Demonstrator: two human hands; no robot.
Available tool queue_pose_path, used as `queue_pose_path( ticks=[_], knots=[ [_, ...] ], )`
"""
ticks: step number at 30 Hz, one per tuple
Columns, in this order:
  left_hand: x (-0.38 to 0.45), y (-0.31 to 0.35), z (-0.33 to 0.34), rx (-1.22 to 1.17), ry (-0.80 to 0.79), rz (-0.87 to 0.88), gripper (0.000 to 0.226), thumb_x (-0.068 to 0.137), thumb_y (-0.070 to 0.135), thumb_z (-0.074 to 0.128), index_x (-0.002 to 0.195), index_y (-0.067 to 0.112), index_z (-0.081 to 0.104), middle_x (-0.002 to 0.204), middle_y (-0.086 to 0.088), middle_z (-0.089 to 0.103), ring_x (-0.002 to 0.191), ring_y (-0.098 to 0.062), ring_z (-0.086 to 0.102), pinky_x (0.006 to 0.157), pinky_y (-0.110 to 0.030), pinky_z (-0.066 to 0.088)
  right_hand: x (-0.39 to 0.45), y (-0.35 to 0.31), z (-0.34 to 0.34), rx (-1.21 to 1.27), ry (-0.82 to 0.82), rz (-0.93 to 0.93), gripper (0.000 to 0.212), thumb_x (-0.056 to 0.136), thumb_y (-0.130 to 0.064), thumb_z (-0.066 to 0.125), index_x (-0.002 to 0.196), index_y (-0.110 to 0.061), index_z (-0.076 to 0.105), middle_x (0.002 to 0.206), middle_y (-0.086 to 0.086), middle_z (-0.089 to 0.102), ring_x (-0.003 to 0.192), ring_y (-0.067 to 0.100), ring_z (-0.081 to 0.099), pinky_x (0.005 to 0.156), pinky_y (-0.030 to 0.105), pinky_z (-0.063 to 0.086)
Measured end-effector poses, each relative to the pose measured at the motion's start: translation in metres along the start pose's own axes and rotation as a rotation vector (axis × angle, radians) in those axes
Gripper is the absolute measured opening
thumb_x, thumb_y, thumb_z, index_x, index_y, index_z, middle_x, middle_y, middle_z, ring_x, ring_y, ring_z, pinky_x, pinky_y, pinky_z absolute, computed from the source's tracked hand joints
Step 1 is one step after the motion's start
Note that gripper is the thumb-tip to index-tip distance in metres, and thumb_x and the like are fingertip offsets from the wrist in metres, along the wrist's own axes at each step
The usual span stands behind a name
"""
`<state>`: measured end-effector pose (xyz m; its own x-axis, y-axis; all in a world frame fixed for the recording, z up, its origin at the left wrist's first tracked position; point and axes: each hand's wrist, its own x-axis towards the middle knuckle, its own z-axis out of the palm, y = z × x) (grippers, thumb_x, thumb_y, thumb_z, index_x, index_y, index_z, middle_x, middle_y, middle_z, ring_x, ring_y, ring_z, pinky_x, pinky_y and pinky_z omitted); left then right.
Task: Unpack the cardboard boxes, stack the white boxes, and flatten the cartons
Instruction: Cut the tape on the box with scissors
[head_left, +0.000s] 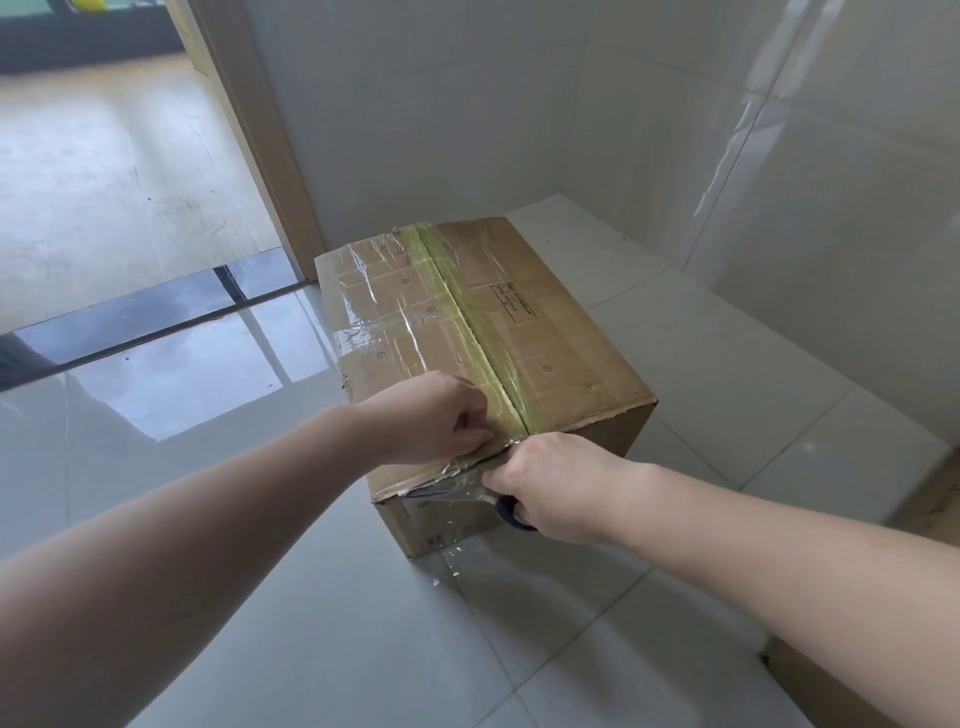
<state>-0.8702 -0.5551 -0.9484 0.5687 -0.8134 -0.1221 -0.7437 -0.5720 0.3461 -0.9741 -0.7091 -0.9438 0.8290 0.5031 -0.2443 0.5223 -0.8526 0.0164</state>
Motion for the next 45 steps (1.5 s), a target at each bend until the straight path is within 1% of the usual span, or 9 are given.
queue_pose_path(
  ticks=[4,8,15,24,27,30,34,38,45],
  knots=[
    [-0.004,-0.002,-0.001,-0.005,-0.017,-0.02,0.02,0.087,0.03,0.06,0.069,0.023,0.052,0.075,0.005,0.056,0.068,-0.015,0.053,0.067,-0.034,0.049,-0.001,-0.001,0.002,0.039,0.036,0.009,0.024,0.088,-0.038,0.052,0.093,-0.015,0.058,0.092,0.006,0.062,0.088,0.03,0.059,0.06,0.03,0.035],
    [-0.004,-0.001,-0.002,-0.003,-0.022,-0.025,0.02,0.086,0.029,0.06,0.07,0.021,0.053,0.075,0.003,0.057,0.069,-0.018,0.053,0.068,-0.036,0.05,-0.004,-0.004,0.002,0.007,-0.042,0.051,0.059,0.07,-0.066,0.064,0.107,-0.02,0.061,0.096,0.005,0.059,0.094,0.026,0.055,0.072,0.034,0.048],
    [-0.003,-0.001,-0.001,0.003,-0.017,-0.013,0.019,0.087,0.03,0.06,0.073,0.017,0.057,0.078,0.003,0.058,0.069,-0.016,0.054,0.067,-0.034,0.05,-0.01,0.004,-0.005,-0.086,-0.012,-0.034,0.026,0.085,-0.04,0.058,0.095,-0.015,0.058,0.089,0.005,0.061,0.082,0.03,0.059,0.057,0.03,0.032],
    [0.026,0.012,-0.014,-0.029,0.143,-0.013,0.015,0.088,0.029,0.059,0.073,0.028,0.055,0.073,0.018,0.054,0.065,-0.005,0.054,0.061,-0.027,0.047,-0.041,0.033,-0.015,0.06,-0.149,0.054,0.029,0.089,-0.028,0.055,0.116,-0.017,0.054,0.088,0.001,0.044,0.081,0.024,0.047,0.063,0.03,0.031],
    [0.034,0.019,-0.012,0.005,0.179,-0.02,0.012,0.087,0.03,0.057,0.075,0.029,0.055,0.072,0.019,0.053,0.063,-0.001,0.051,0.059,-0.025,0.044,-0.062,0.056,-0.02,0.159,-0.135,0.102,0.025,0.086,-0.029,0.058,0.11,-0.022,0.056,0.091,0.0,0.05,0.083,0.023,0.05,0.066,0.033,0.043],
    [0.045,0.028,-0.011,0.024,0.195,-0.045,0.01,0.087,0.031,0.058,0.077,0.029,0.056,0.077,0.017,0.056,0.063,0.0,0.05,0.06,-0.026,0.046,-0.082,0.079,-0.024,0.244,-0.153,0.183,0.022,0.083,-0.023,0.059,0.105,-0.027,0.06,0.091,-0.002,0.058,0.086,0.021,0.056,0.072,0.038,0.049],
    [0.061,0.045,-0.011,0.043,0.205,-0.065,0.011,0.088,0.031,0.058,0.078,0.027,0.057,0.077,0.014,0.058,0.065,-0.007,0.054,0.06,-0.028,0.05,-0.103,0.109,-0.02,0.289,-0.096,0.296,0.008,0.077,-0.013,0.059,0.081,-0.019,0.059,0.07,-0.002,0.054,0.067,0.019,0.053,0.06,0.038,0.047],
    [0.083,0.06,-0.014,0.095,0.202,-0.104,0.012,0.088,0.032,0.055,0.08,0.025,0.059,0.075,0.01,0.059,0.065,-0.009,0.054,0.057,-0.027,0.05,-0.121,0.155,-0.007,0.319,-0.005,0.513,0.005,0.077,-0.014,0.063,0.081,-0.017,0.065,0.068,0.0,0.059,0.063,0.02,0.053,0.051,0.028,0.037],
    [0.144,0.092,0.008,0.153,0.207,-0.082,0.01,0.089,0.032,0.052,0.082,0.025,0.056,0.085,0.008,0.058,0.07,-0.015,0.05,0.053,-0.024,0.033,-0.116,0.243,0.064,0.308,-0.112,0.863,0.005,0.081,-0.009,0.06,0.076,-0.008,0.058,0.069,0.011,0.054,0.068,0.027,0.053,0.044,0.02,0.028]
  ],
)
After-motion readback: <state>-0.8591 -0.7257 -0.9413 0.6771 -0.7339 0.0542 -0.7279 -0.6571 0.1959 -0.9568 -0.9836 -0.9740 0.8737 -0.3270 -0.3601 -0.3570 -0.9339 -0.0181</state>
